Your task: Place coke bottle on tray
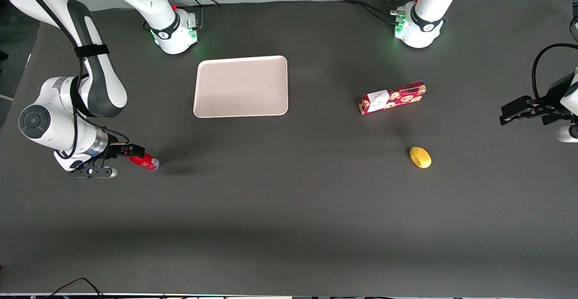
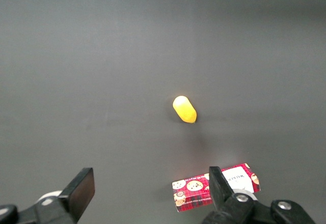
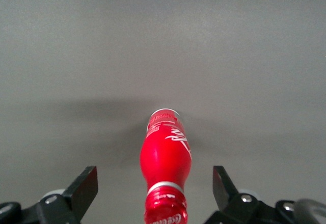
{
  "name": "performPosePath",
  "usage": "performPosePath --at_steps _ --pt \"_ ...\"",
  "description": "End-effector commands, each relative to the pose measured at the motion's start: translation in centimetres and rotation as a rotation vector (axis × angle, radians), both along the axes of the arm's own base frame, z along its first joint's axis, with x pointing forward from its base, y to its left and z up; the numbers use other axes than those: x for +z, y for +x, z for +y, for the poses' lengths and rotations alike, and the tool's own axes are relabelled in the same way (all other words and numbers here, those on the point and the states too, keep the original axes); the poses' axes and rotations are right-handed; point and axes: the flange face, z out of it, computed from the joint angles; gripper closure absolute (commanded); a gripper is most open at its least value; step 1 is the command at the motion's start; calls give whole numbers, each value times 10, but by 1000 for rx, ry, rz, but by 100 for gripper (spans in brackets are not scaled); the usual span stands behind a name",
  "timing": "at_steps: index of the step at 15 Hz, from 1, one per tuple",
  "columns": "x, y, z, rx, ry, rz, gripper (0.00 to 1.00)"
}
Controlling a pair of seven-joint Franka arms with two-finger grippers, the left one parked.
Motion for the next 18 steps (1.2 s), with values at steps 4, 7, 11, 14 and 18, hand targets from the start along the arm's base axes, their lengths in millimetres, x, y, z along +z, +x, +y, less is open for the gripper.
performPosePath --at_steps 4,7,11,14,18 --pt "4 -4 -4 11 -8 -17 43" --pt "3 -7 -4 12 -7 -16 87" --pt "6 -6 -4 24 -7 -20 100" --pt "10 -4 -4 25 -8 -23 100" --pt "51 12 -5 16 -8 -16 100"
